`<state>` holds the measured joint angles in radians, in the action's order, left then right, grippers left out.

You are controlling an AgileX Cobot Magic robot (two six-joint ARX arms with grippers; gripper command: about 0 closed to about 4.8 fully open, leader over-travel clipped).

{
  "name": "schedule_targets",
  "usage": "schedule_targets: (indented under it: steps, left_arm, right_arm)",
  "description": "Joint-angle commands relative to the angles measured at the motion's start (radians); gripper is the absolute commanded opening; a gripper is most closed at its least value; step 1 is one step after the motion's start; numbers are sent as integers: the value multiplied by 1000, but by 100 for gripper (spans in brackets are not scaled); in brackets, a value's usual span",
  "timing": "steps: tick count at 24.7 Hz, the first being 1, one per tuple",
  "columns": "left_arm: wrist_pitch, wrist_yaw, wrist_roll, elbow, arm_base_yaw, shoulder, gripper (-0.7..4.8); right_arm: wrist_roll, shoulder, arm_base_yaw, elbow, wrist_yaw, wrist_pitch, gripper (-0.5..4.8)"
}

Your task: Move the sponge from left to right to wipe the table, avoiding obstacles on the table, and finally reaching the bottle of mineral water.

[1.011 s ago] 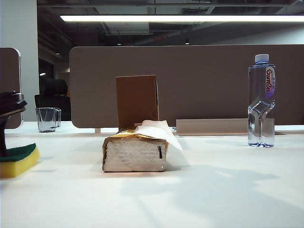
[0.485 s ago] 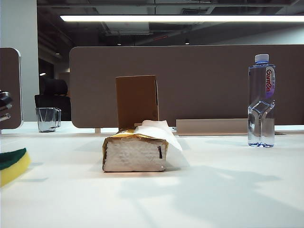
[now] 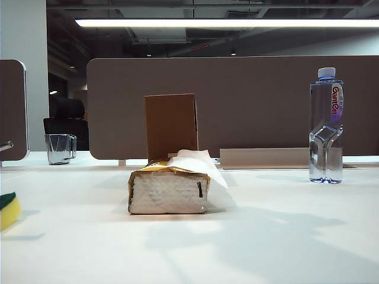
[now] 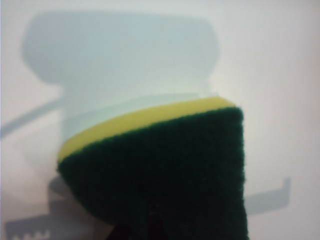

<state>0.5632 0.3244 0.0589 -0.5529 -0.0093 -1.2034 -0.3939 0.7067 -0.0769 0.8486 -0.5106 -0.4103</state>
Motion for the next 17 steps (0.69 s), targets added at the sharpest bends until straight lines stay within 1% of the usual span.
schedule_targets:
  steps: [1, 6, 8, 14, 17]
  left_arm:
    - [61, -7, 24, 23, -32, 33, -6]
    - [42, -15, 68, 39, -103, 44, -6]
    - [10, -13, 106, 39, -127, 44, -6]
    - [0, -7, 136, 39, -141, 43, -6]
    - [-32, -14, 164, 39, -207, 39, -6]
  right_arm:
    - [-3, -11, 0, 5, -8, -5, 470]
    - [-3, -40, 0, 5, -8, -14, 470]
    - [-3, -53, 0, 5, -8, -16, 470]
    - [-3, -77, 0, 5, -8, -43, 470]
    - [-3, -77, 0, 5, -8, -42, 470]
